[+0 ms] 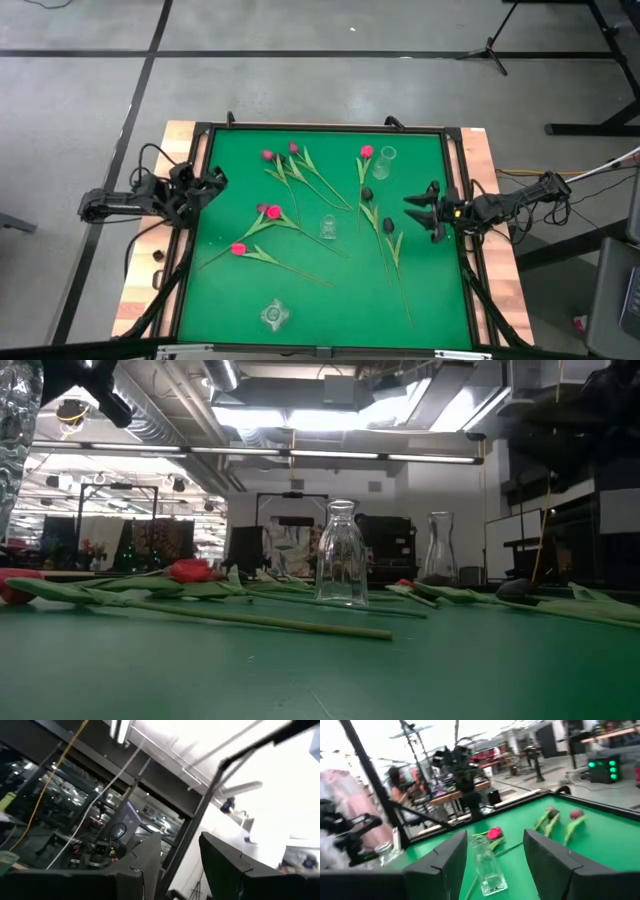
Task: Sort flowers into vase by color
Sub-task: Put the middle left pink tulip into the top transparent vase
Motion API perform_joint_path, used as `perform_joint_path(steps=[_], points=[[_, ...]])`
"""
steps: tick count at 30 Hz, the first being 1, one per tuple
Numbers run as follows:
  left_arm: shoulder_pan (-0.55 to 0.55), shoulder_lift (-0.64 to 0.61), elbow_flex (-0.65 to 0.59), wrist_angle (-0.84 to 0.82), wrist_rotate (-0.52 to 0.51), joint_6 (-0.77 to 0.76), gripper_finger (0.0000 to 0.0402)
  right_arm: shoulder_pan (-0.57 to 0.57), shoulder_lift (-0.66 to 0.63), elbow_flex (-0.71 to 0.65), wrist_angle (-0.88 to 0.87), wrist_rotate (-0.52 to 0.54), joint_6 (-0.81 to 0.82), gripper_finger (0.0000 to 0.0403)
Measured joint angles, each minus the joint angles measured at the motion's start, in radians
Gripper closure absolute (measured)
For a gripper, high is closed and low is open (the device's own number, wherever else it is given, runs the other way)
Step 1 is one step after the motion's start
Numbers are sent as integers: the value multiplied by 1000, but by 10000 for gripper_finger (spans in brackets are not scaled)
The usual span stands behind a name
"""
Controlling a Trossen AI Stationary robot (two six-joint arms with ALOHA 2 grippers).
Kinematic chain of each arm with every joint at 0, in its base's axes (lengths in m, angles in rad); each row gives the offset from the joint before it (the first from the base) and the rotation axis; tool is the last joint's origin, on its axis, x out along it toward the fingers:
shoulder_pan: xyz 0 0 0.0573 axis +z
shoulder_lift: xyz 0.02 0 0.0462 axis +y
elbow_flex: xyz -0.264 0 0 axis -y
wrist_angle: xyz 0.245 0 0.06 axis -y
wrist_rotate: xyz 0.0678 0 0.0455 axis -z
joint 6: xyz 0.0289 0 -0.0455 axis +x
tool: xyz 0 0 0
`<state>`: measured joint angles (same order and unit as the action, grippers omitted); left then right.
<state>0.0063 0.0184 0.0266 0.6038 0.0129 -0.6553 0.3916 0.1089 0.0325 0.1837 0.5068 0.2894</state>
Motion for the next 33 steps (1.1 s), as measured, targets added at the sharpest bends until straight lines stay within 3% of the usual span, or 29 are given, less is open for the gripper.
perform_joint_path(steps=[4, 14, 20, 33], points=[[0, 41, 86, -114, 9, -44, 268, 0, 0, 1, 0, 5, 20, 210], [0, 374, 437, -860, -63, -102, 268, 0, 0, 3, 9, -1, 21, 210], [-1, 594, 594, -1233, -76, -102, 268, 1, 0, 3, -10, 77, 20, 210], [-75, 1022, 613, -1355, -170, -105, 268, 1, 0, 4, -19, 104, 20, 210]])
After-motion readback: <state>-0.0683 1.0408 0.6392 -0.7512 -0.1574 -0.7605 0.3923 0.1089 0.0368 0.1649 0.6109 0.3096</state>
